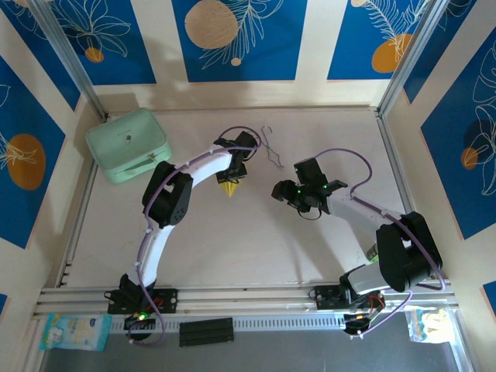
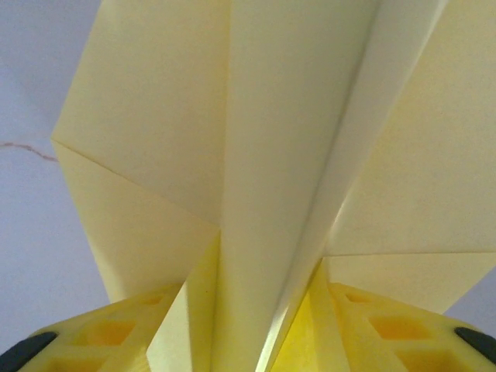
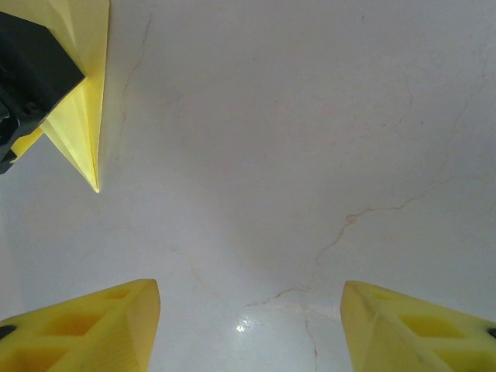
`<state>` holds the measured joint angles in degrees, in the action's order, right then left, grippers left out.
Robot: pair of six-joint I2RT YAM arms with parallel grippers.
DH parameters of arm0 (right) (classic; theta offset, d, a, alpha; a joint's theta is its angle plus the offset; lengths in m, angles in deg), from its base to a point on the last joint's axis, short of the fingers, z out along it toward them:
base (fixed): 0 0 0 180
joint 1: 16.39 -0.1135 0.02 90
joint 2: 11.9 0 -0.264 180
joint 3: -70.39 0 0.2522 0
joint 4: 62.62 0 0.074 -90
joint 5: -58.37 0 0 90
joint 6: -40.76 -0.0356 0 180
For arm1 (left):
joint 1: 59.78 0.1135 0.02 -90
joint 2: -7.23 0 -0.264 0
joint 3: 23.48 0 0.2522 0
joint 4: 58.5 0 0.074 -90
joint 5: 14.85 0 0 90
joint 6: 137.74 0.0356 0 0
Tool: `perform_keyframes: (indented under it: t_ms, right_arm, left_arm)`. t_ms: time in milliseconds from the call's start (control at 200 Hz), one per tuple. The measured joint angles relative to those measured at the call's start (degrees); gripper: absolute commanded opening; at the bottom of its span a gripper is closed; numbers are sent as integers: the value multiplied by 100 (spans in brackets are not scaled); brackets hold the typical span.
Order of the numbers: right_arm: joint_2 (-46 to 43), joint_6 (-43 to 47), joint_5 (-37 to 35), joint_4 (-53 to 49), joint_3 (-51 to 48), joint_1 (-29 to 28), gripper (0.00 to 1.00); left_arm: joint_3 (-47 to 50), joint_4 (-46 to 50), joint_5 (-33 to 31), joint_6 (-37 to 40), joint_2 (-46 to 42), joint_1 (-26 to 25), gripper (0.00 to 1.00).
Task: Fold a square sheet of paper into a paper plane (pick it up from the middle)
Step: Move the paper plane to the center of the table, then reset both arms
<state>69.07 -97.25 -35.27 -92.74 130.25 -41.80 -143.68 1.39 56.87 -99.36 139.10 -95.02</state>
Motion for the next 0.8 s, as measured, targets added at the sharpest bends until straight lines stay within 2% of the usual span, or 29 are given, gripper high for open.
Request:
perform_keyframes:
  t_ms: [465,800]
  right_arm:
    - [0,0,2,0,0,7,64]
    - [-197,175,-31,-238,129,155,67]
  left_arm:
    - [-98,151,90,26,-92,0,58]
    - [-22,151,74,122,-992,0,68]
